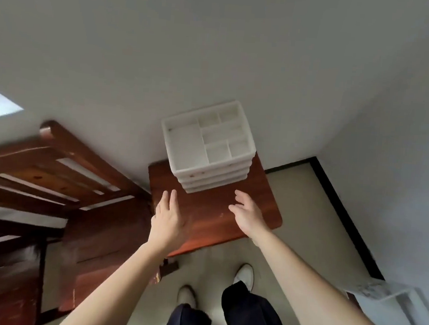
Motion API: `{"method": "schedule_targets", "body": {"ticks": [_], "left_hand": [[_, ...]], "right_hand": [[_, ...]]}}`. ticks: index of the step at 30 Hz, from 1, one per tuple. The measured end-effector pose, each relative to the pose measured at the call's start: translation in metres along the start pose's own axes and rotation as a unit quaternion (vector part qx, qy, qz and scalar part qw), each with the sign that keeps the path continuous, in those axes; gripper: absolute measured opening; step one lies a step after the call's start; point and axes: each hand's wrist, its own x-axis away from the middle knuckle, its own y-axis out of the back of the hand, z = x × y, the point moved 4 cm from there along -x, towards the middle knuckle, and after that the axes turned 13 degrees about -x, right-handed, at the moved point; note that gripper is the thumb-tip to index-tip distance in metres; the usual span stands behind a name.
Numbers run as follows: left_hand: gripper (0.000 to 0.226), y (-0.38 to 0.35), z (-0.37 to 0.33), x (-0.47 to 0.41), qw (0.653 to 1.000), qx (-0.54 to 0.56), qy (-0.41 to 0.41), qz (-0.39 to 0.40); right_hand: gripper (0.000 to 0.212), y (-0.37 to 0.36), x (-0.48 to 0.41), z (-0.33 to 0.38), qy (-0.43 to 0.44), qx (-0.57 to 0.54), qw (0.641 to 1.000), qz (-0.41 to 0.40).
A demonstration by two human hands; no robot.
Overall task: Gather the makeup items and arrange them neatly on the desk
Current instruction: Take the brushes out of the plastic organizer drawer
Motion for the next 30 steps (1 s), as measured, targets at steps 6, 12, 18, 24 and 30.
{"method": "schedule_targets", "body": {"ticks": [6,12,18,24,30], "left_hand": [[0.087,-0.054,0.000,-0.057,0.973,0.216,0.076,0.013],[0.081,-0.089,0.001,-0.095,0.941,0.333,0.054,-0.040],[0.073,-0.104,0.013,-0.103,0.917,0.390,0.063,-0.048],[0.043,-0.101,0.021,-0.094,0.926,0.365,0.060,-0.077],[0.037,-0.121,0.017,-0.074,0.940,0.334,0.055,-0.042]], "right_hand": [[0.054,-0.041,-0.065,-0.041,-0.142,-0.297,0.944,-0.018],[0.054,-0.068,-0.118,-0.055,-0.150,-0.448,0.880,-0.045],[0.049,-0.078,-0.140,-0.053,-0.153,-0.474,0.866,-0.037],[0.045,-0.067,-0.123,-0.076,-0.174,-0.421,0.889,-0.047],[0.031,-0.062,-0.078,-0.116,-0.173,-0.360,0.913,-0.082]]}}
